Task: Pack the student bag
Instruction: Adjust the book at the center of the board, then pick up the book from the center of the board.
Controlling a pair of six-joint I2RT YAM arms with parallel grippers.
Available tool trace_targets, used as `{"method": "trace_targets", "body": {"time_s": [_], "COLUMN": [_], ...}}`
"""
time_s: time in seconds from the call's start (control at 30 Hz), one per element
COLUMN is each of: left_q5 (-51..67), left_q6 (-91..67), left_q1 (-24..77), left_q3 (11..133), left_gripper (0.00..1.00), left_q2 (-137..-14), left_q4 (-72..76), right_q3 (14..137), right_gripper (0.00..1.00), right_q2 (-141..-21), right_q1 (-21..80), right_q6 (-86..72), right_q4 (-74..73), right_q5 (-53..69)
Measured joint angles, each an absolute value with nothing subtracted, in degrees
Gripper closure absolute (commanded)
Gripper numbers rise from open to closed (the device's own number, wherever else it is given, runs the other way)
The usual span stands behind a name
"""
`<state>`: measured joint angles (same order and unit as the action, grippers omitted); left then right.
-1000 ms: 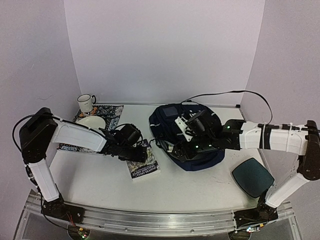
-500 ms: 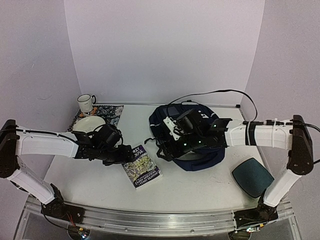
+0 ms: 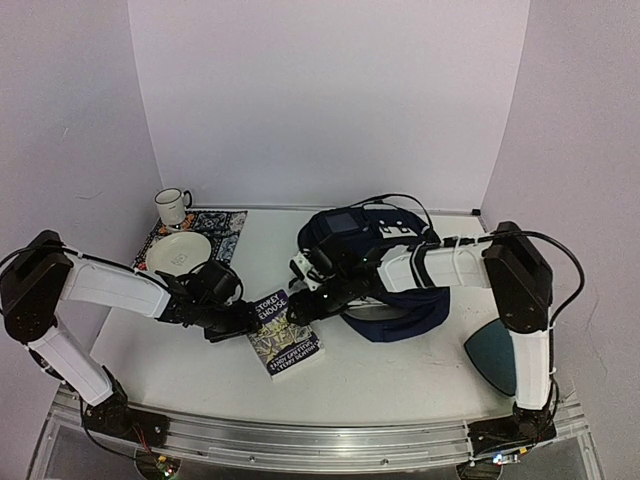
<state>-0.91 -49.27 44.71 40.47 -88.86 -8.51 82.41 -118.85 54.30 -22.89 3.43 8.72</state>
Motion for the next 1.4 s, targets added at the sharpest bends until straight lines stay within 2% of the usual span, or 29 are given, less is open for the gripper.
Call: {"method": "trace_targets", "body": {"time_s": [0.17,0.33,0.53,0.73,1.17,1.3,1.4], "left_q5": [1.10,3.52,5.93,6.46,6.66,7.72,7.64], "left_q6": [-48.59,-47.95,-47.92,-47.99,-48.11,-48.24,-48.59], "left_q1": [44.69,44.69,45.06,45.45,45.46,45.72,45.70], "left_q3": [40.49,40.49,40.49,40.36,38.37,38.34,38.11], "left_gripper": [0.31,0.33,0.34,0.34,0.34,0.35,0.37], "left_q2": [-90.25,-90.93,-90.94,-90.56,-89.63,-89.85,-90.06], "left_q4": [-6.83,-4.54,-3.88,-3.38,-2.45,-1.72,-0.92], "right_q3": [82.61,80.98,73.78,72.38,75.77,76.54,76.58], "right_gripper": [0.37,0.40,0.41,0.37,0.38,0.42,0.52], "right_q2": [-122.00,-121.96,-116.92,-113.32,-119.37,-121.00,-121.44], "right_q1": [54.30,55.20,57.32,58.04,55.61,55.63,55.12], "right_q6": [-24.75,-26.61,-28.62,-30.39,-36.02,-38.02,-40.05], "right_q4": [3.31,3.99,4.25,4.01,8.12,10.78,11.99], "right_q5": [10.39,13.98,18.66,16.17,12.75,15.15,16.45]}}
